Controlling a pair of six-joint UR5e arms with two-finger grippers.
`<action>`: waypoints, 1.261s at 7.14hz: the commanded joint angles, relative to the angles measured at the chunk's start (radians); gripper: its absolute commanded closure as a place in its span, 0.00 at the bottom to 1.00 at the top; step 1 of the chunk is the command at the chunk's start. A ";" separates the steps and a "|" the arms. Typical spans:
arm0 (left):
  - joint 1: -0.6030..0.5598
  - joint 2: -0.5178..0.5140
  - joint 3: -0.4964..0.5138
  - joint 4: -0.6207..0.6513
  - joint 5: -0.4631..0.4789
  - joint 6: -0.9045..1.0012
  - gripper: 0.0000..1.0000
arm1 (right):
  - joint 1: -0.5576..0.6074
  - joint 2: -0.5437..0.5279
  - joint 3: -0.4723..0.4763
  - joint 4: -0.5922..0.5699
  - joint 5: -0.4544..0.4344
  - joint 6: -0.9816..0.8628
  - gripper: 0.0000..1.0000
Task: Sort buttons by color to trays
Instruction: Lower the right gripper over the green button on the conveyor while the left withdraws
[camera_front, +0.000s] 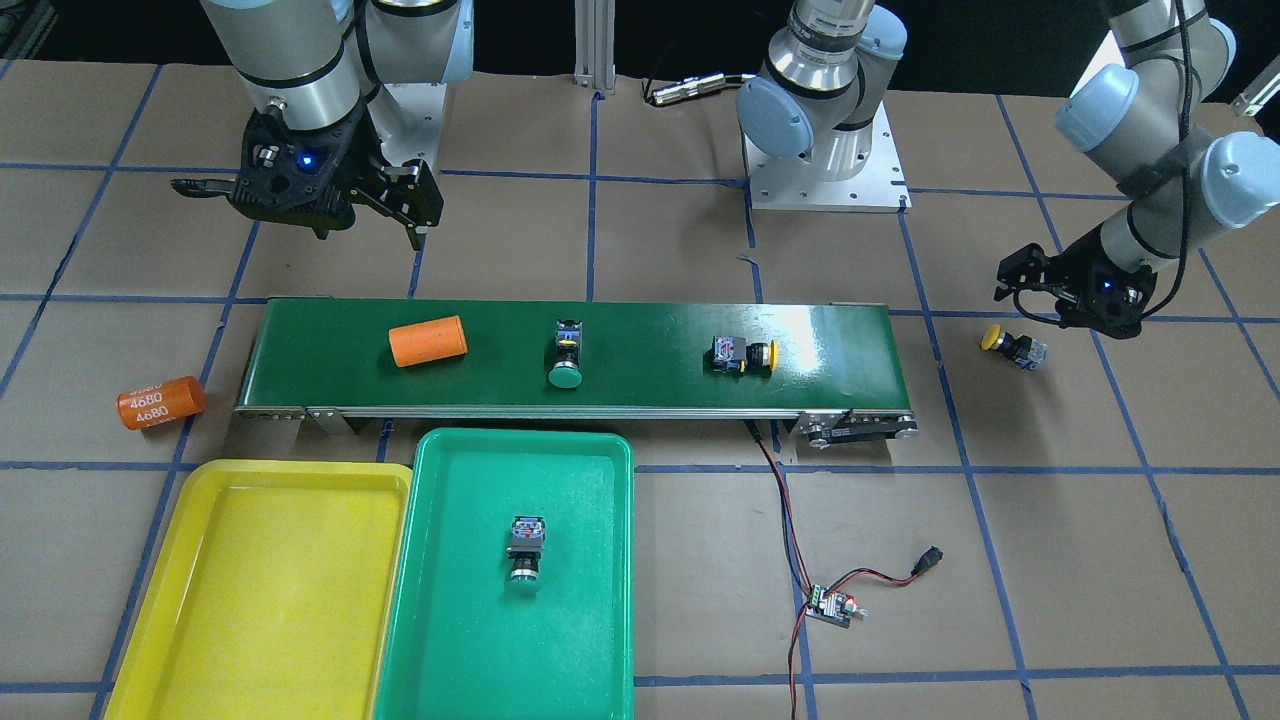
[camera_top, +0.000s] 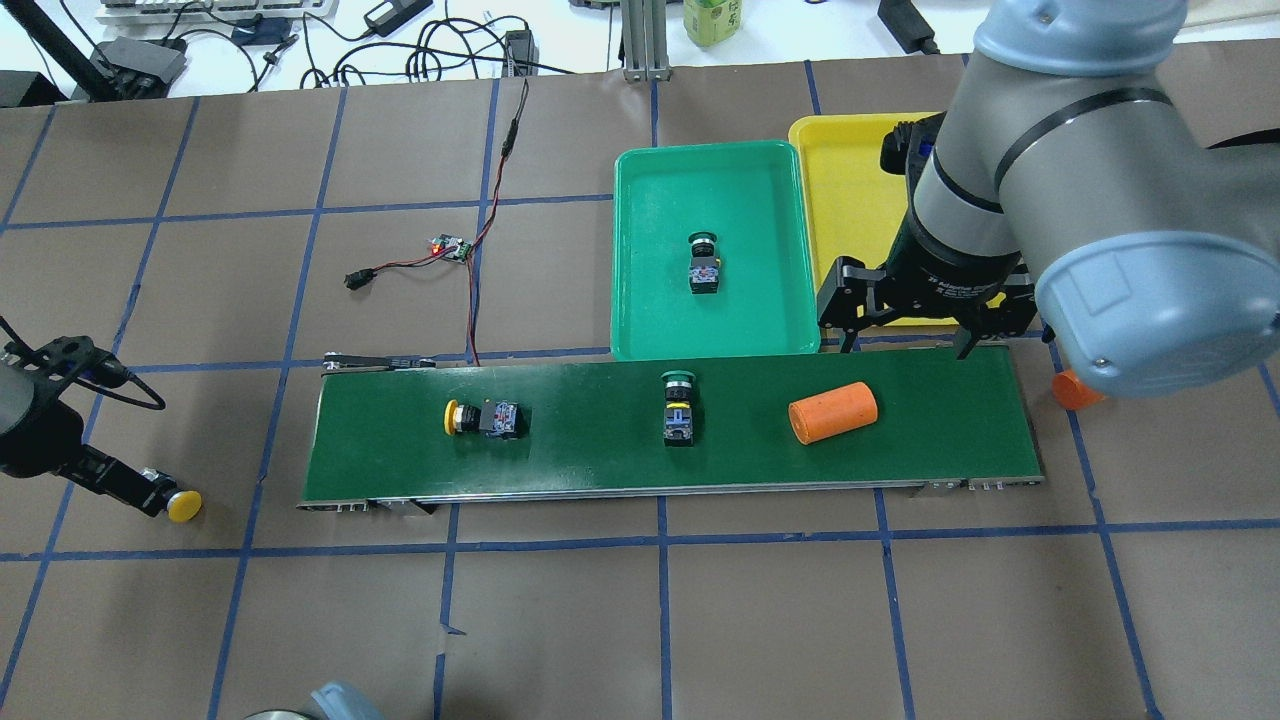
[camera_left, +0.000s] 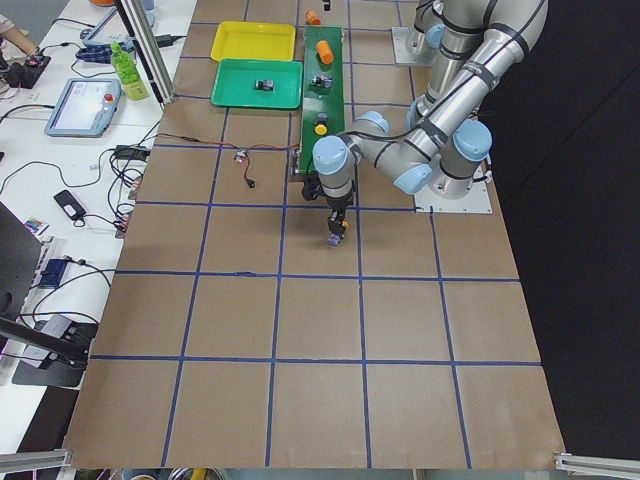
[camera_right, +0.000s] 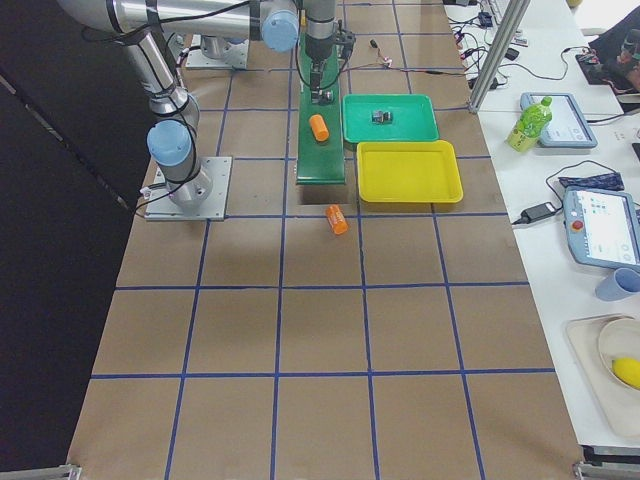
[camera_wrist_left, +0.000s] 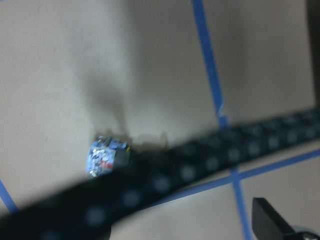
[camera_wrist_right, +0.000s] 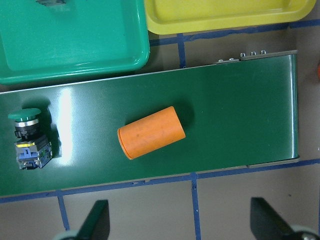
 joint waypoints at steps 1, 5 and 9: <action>0.034 -0.044 -0.057 0.160 -0.078 0.100 0.00 | 0.012 0.002 0.026 -0.066 0.008 0.038 0.00; 0.034 -0.114 -0.053 0.234 -0.101 0.068 0.00 | 0.052 0.010 0.116 -0.204 0.081 0.052 0.00; 0.034 -0.127 -0.050 0.244 -0.101 0.008 0.48 | 0.170 0.140 0.120 -0.313 0.065 0.173 0.00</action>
